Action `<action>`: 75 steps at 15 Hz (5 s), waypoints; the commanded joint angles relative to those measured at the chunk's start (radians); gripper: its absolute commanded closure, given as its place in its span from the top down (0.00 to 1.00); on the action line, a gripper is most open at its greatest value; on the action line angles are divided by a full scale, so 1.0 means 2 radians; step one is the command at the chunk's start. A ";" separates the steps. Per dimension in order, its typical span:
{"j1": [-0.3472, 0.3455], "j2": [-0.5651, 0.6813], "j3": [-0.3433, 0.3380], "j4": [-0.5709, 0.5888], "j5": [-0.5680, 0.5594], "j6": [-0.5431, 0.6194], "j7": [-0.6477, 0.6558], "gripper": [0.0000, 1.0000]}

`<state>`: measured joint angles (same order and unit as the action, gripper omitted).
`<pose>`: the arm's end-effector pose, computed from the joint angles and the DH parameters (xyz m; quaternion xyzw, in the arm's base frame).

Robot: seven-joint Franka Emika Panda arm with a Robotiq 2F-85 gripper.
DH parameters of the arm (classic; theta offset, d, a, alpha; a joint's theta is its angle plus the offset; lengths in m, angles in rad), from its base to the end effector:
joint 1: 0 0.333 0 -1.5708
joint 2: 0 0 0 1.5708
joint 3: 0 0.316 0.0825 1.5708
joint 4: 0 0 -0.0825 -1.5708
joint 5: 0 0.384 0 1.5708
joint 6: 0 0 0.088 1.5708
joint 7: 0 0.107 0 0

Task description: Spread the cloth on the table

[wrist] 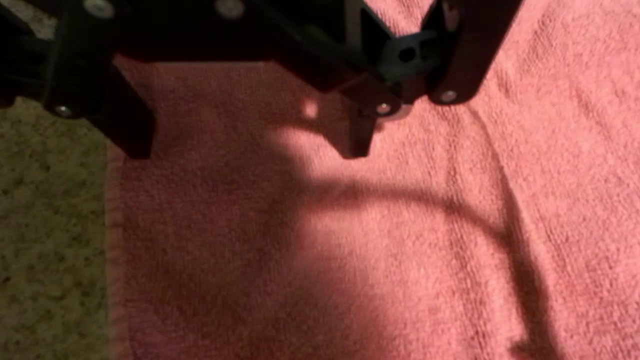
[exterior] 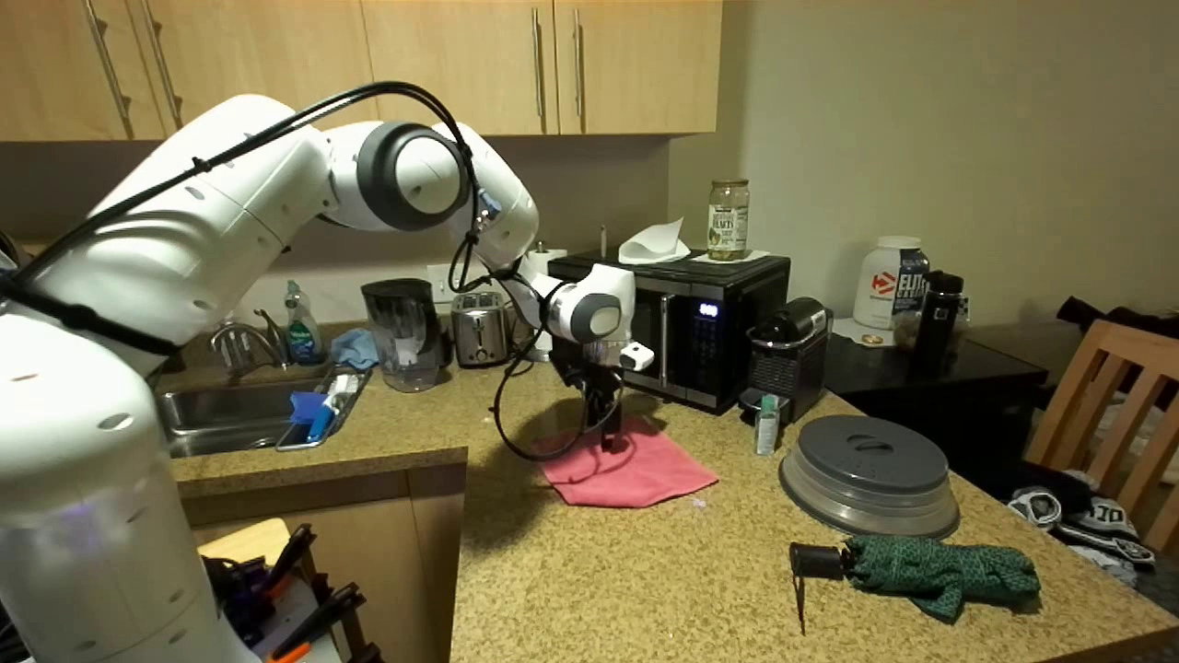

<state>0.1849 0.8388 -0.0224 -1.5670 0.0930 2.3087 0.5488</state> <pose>0.6767 0.1147 0.1387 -0.9739 0.2206 0.0537 0.0060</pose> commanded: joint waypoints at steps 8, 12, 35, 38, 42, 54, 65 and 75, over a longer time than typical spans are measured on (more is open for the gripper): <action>-0.015 0.008 0.001 -0.006 0.015 -0.005 -0.016 1.00; -0.014 0.025 0.002 0.016 0.014 -0.014 -0.015 1.00; -0.001 0.065 0.006 0.141 0.010 -0.077 -0.020 1.00; 0.000 0.031 0.012 0.072 0.020 -0.075 -0.010 1.00; -0.001 -0.016 0.018 -0.014 0.048 -0.067 0.004 1.00; 0.001 -0.149 0.031 -0.249 0.107 0.026 0.002 1.00; -0.022 -0.210 0.029 -0.367 0.194 0.112 0.001 1.00; -0.021 -0.178 0.014 -0.329 0.172 0.104 0.016 1.00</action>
<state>0.1531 0.4714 0.0218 -2.2409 0.4589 2.5067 0.5428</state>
